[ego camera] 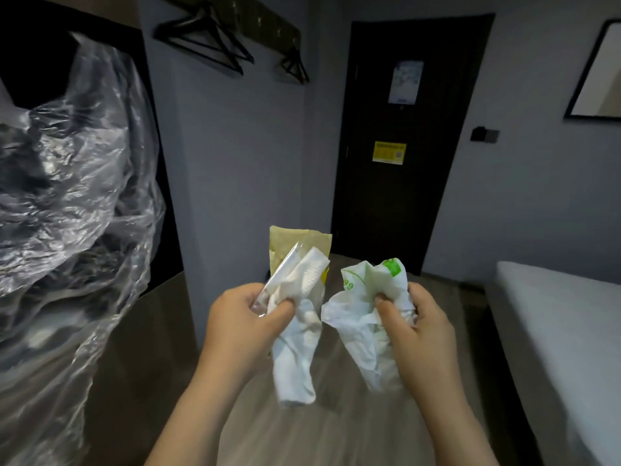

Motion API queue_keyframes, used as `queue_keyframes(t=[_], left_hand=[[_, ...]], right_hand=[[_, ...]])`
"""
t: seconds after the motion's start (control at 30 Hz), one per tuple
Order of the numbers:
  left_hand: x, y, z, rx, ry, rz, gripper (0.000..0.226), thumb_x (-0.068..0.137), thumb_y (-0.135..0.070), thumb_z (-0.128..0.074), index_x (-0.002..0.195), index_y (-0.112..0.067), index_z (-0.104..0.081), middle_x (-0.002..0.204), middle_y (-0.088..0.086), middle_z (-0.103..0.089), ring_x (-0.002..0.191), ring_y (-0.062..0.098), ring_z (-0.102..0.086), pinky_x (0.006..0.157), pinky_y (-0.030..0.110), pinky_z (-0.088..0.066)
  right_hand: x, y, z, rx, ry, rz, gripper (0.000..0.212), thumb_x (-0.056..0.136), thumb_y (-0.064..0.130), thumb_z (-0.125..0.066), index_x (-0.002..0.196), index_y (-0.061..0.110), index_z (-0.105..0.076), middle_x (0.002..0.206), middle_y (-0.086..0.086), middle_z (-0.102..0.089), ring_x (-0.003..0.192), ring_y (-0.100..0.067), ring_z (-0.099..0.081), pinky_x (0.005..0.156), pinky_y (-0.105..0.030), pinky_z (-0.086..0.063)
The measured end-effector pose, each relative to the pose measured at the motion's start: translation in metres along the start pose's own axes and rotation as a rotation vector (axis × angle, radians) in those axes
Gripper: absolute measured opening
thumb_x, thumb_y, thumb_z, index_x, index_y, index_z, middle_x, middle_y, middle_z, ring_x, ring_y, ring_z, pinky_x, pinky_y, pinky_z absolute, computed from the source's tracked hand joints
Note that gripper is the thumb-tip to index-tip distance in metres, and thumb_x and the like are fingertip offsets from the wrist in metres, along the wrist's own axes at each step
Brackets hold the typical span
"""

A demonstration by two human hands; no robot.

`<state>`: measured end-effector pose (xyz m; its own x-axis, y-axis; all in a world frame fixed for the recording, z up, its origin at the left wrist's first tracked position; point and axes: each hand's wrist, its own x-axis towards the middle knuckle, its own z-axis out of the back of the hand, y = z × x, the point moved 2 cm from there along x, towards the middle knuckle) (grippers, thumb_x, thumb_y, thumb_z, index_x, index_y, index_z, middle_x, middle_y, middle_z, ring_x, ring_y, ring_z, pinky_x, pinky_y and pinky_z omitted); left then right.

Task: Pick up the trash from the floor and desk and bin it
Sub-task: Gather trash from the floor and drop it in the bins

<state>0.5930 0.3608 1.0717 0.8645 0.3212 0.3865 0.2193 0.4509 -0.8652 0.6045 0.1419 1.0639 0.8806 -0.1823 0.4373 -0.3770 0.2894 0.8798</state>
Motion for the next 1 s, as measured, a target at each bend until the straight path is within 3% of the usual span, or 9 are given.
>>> queue_keyframes(t=[0.2, 0.37, 0.43, 0.53, 0.63, 0.7, 0.9, 1.0], left_hand=[[0.096, 0.04, 0.004, 0.009, 0.041, -0.065, 0.034, 0.064, -0.033, -0.061, 0.058, -0.002, -0.051, 0.047, -0.004, -0.039, 0.045, 0.007, -0.032, 0.042, 0.019, -0.026], [0.147, 0.087, -0.014, 0.031, 0.086, -0.014, 0.031, 0.074, -0.02, -0.067, 0.057, -0.004, -0.048, 0.045, -0.005, -0.041, 0.042, 0.005, -0.033, 0.039, 0.016, -0.028], [0.164, 0.1, -0.022, 0.046, 0.113, 0.008, 0.034, 0.073, -0.027, -0.066, 0.056, -0.006, -0.046, 0.044, -0.005, -0.04, 0.041, 0.006, -0.033, 0.04, 0.016, -0.026], [0.2, 0.127, -0.044, 0.092, 0.136, 0.044, 0.035, 0.064, -0.039, -0.058, 0.059, -0.006, -0.049, 0.047, -0.002, -0.044, 0.043, 0.007, -0.035, 0.047, 0.027, -0.029], [0.24, 0.152, -0.072, 0.1, 0.153, 0.077, 0.034, 0.072, -0.036, -0.063, 0.062, -0.004, -0.054, 0.051, 0.005, -0.049, 0.045, 0.008, -0.039, 0.048, 0.026, -0.031], [0.27, 0.169, -0.091, 0.143, 0.153, 0.065, 0.034, 0.08, -0.026, -0.067, 0.057, -0.006, -0.05, 0.048, 0.001, -0.044, 0.044, 0.008, -0.037, 0.043, 0.017, -0.027], [0.362, 0.206, -0.144, 0.276, 0.135, 0.124, 0.043, 0.082, -0.021, -0.065, 0.052, -0.017, -0.035, 0.043, -0.008, -0.033, 0.044, 0.011, -0.034, 0.045, 0.025, -0.024], [0.401, 0.223, -0.172, 0.314, 0.13, 0.136, 0.044, 0.082, -0.022, -0.065, 0.051, -0.017, -0.034, 0.043, -0.008, -0.033, 0.042, 0.008, -0.032, 0.044, 0.023, -0.023]], right_hand=[[0.058, -0.015, -0.066, -0.041, -0.032, -0.036, 0.011, 0.086, 0.022, -0.063, 0.085, 0.033, -0.064, 0.075, 0.012, -0.066, 0.064, -0.001, -0.059, 0.052, -0.008, -0.042], [0.097, -0.046, -0.104, -0.085, -0.012, -0.106, 0.01, 0.086, 0.023, -0.062, 0.082, 0.032, -0.063, 0.074, 0.011, -0.066, 0.063, -0.001, -0.058, 0.051, -0.008, -0.042], [0.111, -0.059, -0.113, -0.083, -0.017, -0.13, 0.009, 0.086, 0.024, -0.063, 0.082, 0.031, -0.064, 0.074, 0.011, -0.066, 0.063, -0.001, -0.059, 0.051, -0.008, -0.042], [0.143, -0.088, -0.13, -0.097, -0.003, -0.157, 0.007, 0.086, 0.025, -0.063, 0.083, 0.03, -0.064, 0.076, 0.01, -0.067, 0.065, -0.003, -0.06, 0.052, -0.009, -0.043], [0.186, -0.121, -0.148, -0.087, -0.001, -0.192, 0.006, 0.086, 0.026, -0.062, 0.084, 0.032, -0.064, 0.079, 0.012, -0.067, 0.068, -0.003, -0.062, 0.053, -0.01, -0.045], [0.22, -0.146, -0.161, -0.083, 0.001, -0.206, 0.007, 0.087, 0.028, -0.061, 0.085, 0.034, -0.064, 0.081, 0.016, -0.067, 0.072, -0.001, -0.062, 0.054, -0.009, -0.046], [0.326, -0.213, -0.188, -0.129, 0.07, -0.289, 0.008, 0.087, 0.031, -0.057, 0.081, 0.027, -0.06, 0.075, 0.005, -0.065, 0.07, -0.01, -0.061, 0.061, -0.028, -0.049], [0.375, -0.239, -0.197, -0.139, 0.087, -0.295, 0.009, 0.086, 0.032, -0.056, 0.08, 0.027, -0.06, 0.074, 0.007, -0.064, 0.067, -0.007, -0.059, 0.057, -0.024, -0.046]])
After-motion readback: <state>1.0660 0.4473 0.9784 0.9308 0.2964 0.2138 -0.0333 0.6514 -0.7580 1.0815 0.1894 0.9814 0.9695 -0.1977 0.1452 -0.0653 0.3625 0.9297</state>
